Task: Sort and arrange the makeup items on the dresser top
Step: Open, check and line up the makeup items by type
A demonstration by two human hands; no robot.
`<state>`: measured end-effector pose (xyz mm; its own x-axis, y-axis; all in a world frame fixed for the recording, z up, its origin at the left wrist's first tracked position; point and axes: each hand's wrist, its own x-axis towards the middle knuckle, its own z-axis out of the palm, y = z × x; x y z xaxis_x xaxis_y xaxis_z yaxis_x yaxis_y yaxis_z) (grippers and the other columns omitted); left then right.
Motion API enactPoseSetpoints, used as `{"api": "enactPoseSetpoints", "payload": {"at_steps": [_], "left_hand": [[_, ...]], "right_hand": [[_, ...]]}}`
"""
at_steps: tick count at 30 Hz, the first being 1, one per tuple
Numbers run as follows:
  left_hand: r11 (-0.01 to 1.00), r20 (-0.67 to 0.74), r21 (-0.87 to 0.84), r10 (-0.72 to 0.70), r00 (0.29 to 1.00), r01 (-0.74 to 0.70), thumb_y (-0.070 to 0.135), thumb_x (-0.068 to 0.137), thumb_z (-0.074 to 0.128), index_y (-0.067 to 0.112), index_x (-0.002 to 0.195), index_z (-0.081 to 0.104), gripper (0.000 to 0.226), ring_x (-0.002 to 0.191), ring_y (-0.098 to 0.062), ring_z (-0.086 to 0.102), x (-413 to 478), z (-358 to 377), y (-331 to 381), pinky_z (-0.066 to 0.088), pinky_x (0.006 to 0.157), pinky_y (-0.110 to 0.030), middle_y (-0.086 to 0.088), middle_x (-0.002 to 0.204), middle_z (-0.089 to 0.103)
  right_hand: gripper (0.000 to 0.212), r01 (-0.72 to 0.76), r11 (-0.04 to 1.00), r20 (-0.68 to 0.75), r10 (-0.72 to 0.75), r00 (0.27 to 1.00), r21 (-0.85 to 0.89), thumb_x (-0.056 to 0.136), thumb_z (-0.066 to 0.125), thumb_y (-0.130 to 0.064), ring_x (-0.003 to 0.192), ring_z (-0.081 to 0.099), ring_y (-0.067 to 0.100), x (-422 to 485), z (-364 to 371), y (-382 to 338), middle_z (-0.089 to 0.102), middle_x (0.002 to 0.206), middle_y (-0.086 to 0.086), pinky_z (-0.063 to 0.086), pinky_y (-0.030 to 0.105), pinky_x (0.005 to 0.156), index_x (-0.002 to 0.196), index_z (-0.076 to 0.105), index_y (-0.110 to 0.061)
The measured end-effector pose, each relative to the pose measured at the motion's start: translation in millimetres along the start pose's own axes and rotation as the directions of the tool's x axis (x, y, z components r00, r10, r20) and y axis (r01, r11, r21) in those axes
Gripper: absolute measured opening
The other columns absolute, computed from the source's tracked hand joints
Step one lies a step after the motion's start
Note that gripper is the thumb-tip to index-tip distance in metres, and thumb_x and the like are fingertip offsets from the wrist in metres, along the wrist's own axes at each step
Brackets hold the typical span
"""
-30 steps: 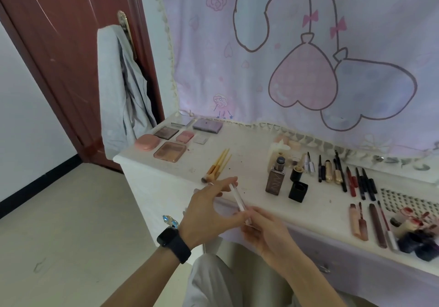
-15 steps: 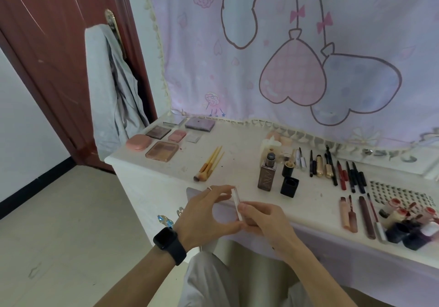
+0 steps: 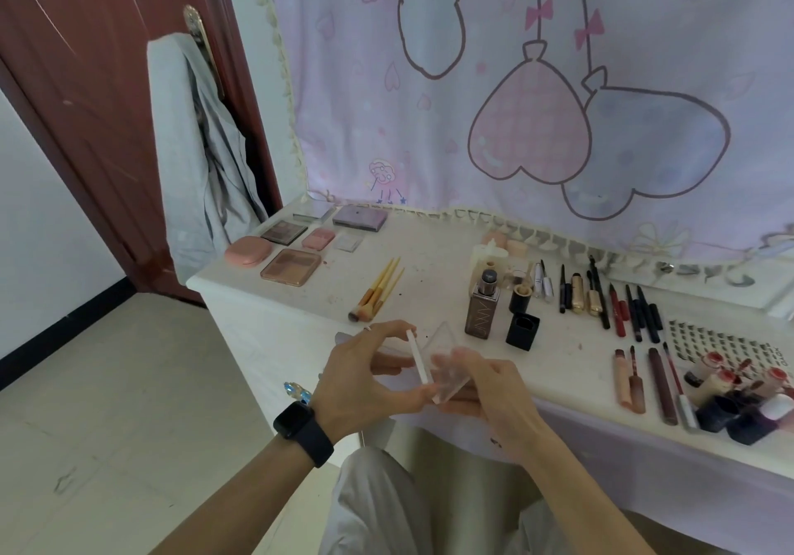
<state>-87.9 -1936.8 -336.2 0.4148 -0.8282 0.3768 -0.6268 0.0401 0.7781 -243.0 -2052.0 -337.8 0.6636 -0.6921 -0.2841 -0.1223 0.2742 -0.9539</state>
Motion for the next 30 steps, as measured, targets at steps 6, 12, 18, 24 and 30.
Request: {"api": "enactPoseSetpoints", "payload": {"at_steps": [6,12,18,24,30], "left_hand": [[0.997,-0.019,-0.073,-0.033,0.999,0.032,0.053,0.058,0.088,0.044,0.119,0.058,0.068,0.092,0.004,0.07,4.2,-2.5,4.0,0.055,0.078,-0.013,0.024,0.114,0.068],[0.997,0.039,-0.013,-0.074,0.996,0.075,0.057,0.057,0.088,0.044,0.119,0.053,0.072,0.099,0.003,0.067,3.4,-25.2,-2.0,0.052,0.087,-0.014,0.026,0.113,0.066],[0.946,0.238,0.315,-0.156,0.959,0.076,0.069,0.063,0.072,0.043,0.146,0.031,0.096,0.116,0.003,0.051,1.5,-51.9,-10.4,0.043,0.105,-0.02,0.023,0.129,0.054],[0.88,0.268,0.474,-0.16,0.95,0.015,0.058,0.076,0.068,0.035,0.155,0.019,0.095,0.118,-0.002,0.036,13.7,-59.0,-12.5,0.035,0.097,-0.012,0.015,0.137,0.041],[0.863,0.238,0.504,-0.173,0.956,0.031,0.052,0.066,0.064,0.051,0.149,0.01,0.099,0.108,-0.008,0.046,27.0,-64.6,-9.9,0.056,0.084,-0.032,0.016,0.122,0.041]], "right_hand": [[0.028,0.029,0.999,-0.004,-0.029,1.0,-0.015,0.085,0.072,-0.047,0.081,0.077,0.024,4.2,4.2,-4.7,0.079,0.087,0.009,0.06,0.025,0.063,0.082,0.081,-0.021],[0.052,0.017,0.998,0.017,-0.018,1.0,0.056,0.076,0.073,-0.054,0.09,0.076,0.028,7.7,6.1,-5.4,0.079,0.097,0.011,0.062,0.03,0.069,0.107,0.076,-0.011],[0.046,0.03,0.997,0.043,-0.033,0.999,0.064,0.082,0.069,-0.051,0.09,0.076,0.024,15.6,16.2,-11.7,0.079,0.097,0.008,0.061,0.028,0.07,0.109,0.073,-0.014],[0.044,0.031,1.0,0.074,-0.031,0.997,0.001,0.102,0.046,-0.049,0.092,0.076,0.024,26.7,39.2,-36.7,0.079,0.1,0.008,0.059,0.022,0.068,0.097,0.081,-0.023],[0.04,0.026,1.0,0.115,-0.026,0.993,0.007,0.101,0.048,-0.048,0.091,0.076,0.023,36.1,51.9,-47.2,0.078,0.101,0.008,0.058,0.022,0.067,0.098,0.082,-0.026]]}}
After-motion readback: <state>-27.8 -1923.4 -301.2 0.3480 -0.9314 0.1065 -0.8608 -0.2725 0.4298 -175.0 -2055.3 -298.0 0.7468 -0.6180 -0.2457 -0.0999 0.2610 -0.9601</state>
